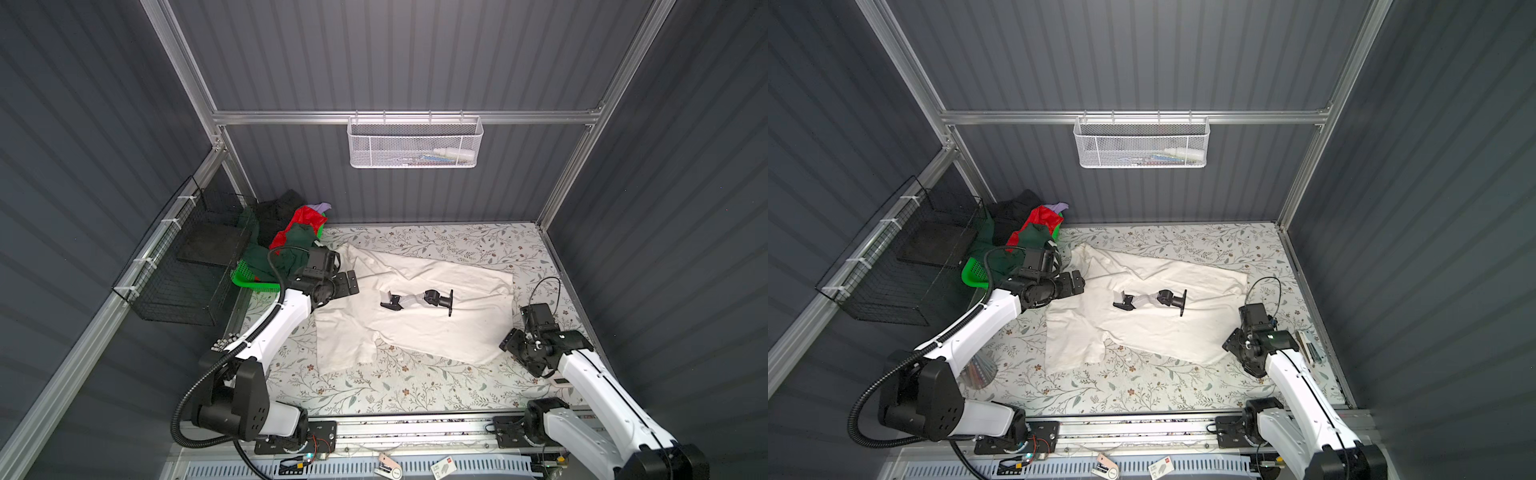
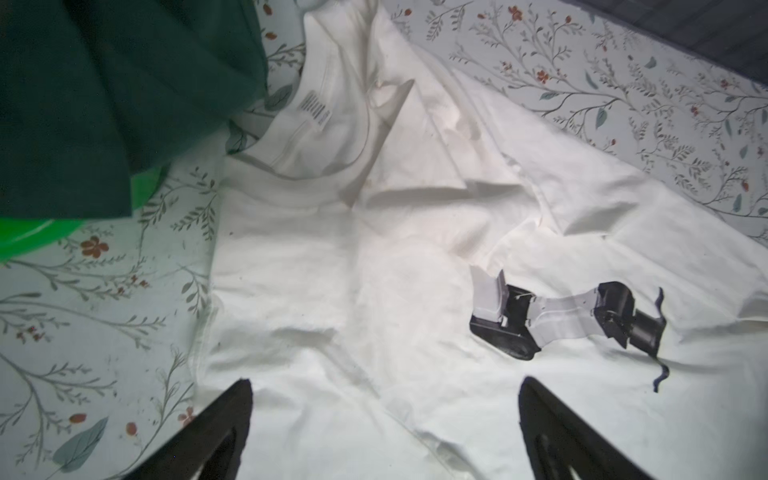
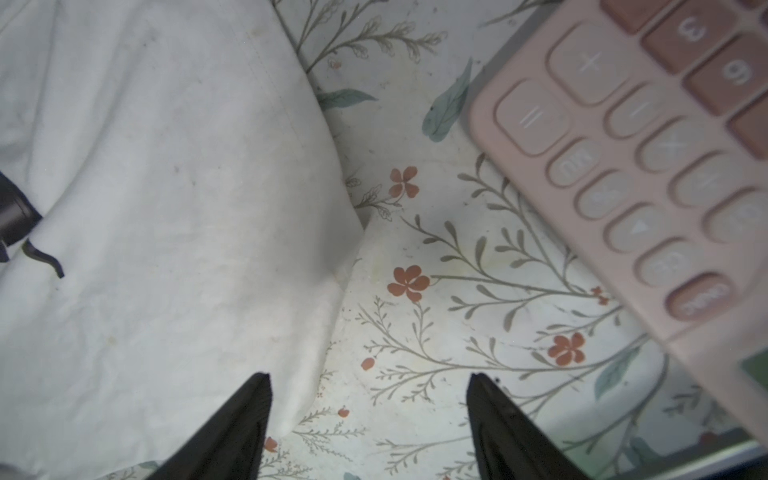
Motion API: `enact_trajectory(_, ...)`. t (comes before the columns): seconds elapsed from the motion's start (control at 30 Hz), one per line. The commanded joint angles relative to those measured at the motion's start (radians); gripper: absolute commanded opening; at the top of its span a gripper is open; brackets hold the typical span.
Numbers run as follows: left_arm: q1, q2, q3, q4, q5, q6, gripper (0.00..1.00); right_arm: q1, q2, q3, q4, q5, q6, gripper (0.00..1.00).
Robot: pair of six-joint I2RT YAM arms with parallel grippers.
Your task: Fold and stack the t-shirts
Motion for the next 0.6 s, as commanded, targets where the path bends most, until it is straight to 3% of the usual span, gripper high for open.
enact_trajectory(0.0, 0.007, -0.041, -0.073, -0.062, -0.048, -0.033, 1.00, 0.002, 0.034, -0.014, 0.052, -0.047, 0.013, 0.69)
enact_trajectory(0.1, 0.009, -0.061, -0.128, -0.100, -0.082, -0.052, 1.00, 0.015, 0.043, -0.016, 0.073, -0.047, 0.025, 0.64)
enact_trajectory(0.33, 0.035, -0.132, -0.276, -0.105, -0.130, -0.110, 1.00, 0.102, 0.057, -0.027, 0.092, -0.019, 0.079, 0.60)
enact_trajectory(0.57, 0.058, -0.098, -0.374, -0.008, -0.045, -0.115, 0.89, 0.269, 0.117, 0.016, 0.044, 0.065, 0.171, 0.61)
